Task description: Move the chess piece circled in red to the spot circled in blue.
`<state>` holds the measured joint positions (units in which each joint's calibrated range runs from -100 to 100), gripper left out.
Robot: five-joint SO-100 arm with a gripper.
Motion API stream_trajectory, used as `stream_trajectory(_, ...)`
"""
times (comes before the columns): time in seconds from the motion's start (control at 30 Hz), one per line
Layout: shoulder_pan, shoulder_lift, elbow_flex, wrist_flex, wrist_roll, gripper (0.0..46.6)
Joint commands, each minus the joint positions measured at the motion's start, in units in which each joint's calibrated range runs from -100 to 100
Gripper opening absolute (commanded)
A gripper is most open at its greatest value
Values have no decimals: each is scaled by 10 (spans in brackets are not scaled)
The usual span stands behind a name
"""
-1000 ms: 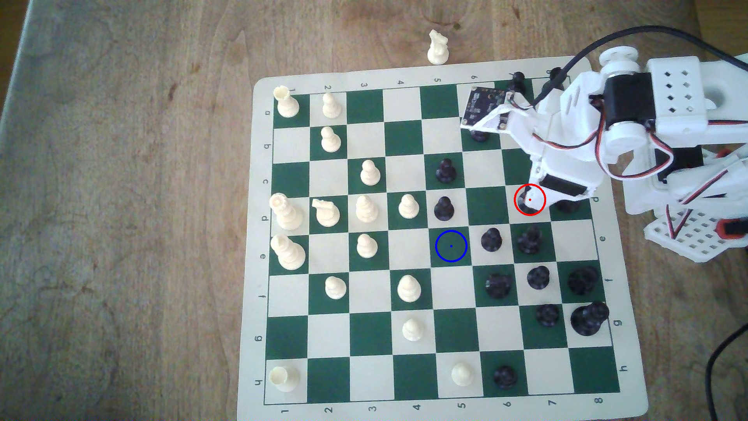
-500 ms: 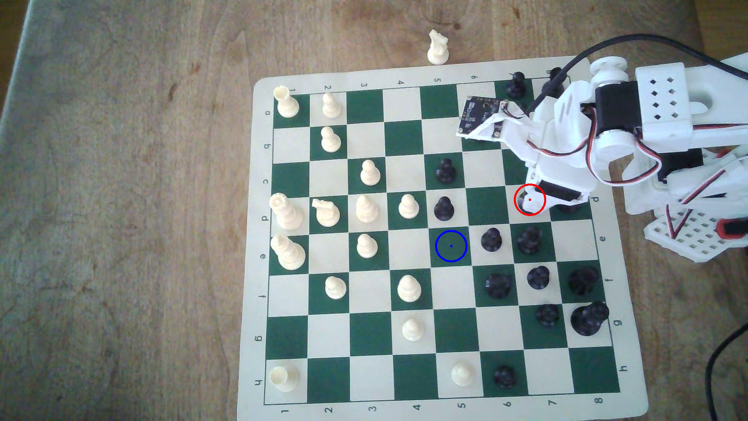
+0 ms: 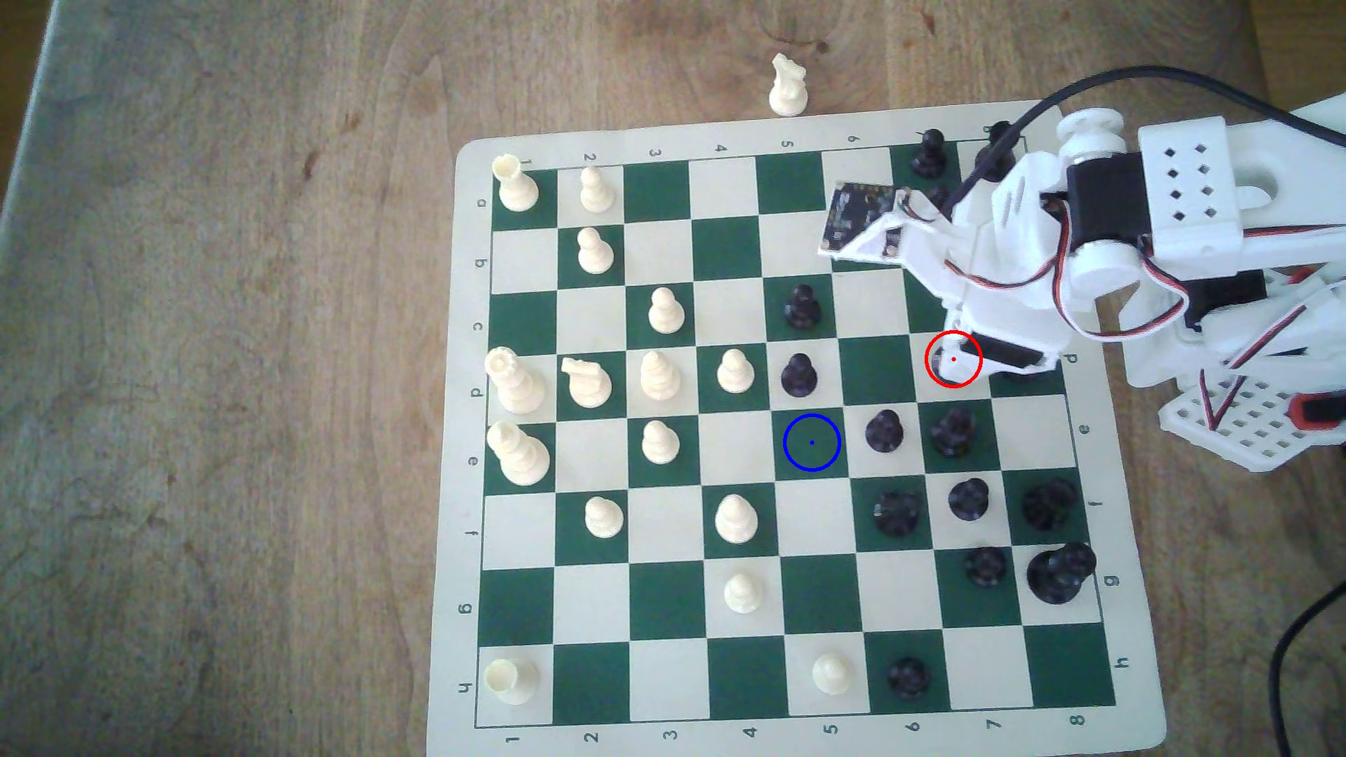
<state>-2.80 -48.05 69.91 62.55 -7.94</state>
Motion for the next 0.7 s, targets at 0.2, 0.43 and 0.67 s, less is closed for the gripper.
stream_trajectory(0.2, 1, 6, -12, 0, -3, 3)
stream_trajectory(0.43, 3, -47, -84, 53, -4, 3)
stream_trajectory(0.67, -18, -75, -149, 62, -2, 3)
